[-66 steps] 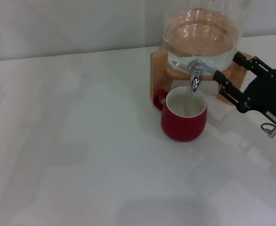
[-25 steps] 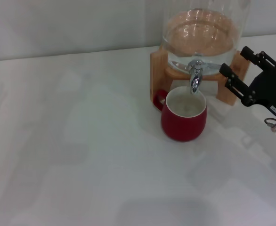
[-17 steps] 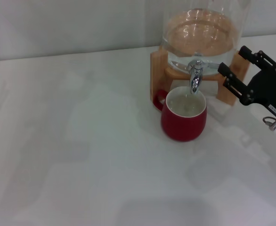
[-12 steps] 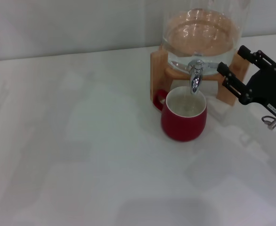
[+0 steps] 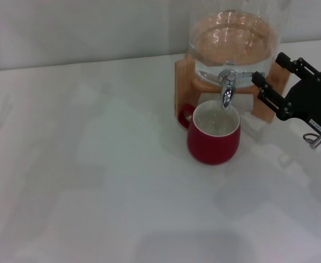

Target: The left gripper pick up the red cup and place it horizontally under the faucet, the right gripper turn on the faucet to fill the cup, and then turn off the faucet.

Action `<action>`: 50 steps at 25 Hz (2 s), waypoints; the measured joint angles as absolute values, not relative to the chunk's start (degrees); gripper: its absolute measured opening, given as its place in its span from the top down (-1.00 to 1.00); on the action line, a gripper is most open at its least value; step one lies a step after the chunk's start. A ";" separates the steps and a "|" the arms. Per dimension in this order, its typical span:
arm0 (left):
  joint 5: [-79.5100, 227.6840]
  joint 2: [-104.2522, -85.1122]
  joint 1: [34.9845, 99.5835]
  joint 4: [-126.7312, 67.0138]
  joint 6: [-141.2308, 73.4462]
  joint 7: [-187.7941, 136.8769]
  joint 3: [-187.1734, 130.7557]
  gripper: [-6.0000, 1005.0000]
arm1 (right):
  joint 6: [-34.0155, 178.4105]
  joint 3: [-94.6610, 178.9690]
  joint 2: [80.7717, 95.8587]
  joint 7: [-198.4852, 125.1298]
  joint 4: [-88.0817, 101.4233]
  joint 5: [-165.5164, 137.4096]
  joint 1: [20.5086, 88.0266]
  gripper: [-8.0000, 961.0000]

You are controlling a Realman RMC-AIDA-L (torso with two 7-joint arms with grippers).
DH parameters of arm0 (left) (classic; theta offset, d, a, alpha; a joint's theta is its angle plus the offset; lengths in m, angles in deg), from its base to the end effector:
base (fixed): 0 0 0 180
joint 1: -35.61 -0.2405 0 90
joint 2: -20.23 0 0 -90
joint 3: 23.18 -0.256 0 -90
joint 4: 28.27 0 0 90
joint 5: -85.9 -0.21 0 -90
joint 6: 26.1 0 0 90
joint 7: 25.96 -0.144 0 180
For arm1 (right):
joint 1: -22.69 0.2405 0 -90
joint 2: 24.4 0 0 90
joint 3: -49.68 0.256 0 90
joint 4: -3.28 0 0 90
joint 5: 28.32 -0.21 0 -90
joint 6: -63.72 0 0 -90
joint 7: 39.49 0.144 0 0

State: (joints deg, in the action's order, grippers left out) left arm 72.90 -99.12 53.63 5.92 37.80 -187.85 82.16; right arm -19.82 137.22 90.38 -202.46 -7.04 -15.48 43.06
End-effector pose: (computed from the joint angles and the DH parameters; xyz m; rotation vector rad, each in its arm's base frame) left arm -0.2803 0.3608 0.0739 -1.4996 -0.2233 -0.8822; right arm 0.3092 0.3028 0.0146 -1.8658 0.1772 0.8807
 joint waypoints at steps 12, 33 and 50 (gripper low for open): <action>72.89 -99.12 53.60 5.76 37.80 -187.85 82.11 -0.77 | -19.74 137.40 90.38 -202.58 -7.01 -15.49 43.05 -0.29; 72.90 -99.15 53.34 5.64 37.99 -187.85 82.66 -0.77 | -26.50 141.30 90.37 -202.48 -6.02 -17.00 36.05 -0.29; 80.41 -99.49 55.73 -9.24 46.71 -187.85 82.45 -0.77 | -15.61 156.37 90.33 -205.67 -6.24 -17.86 39.41 -0.29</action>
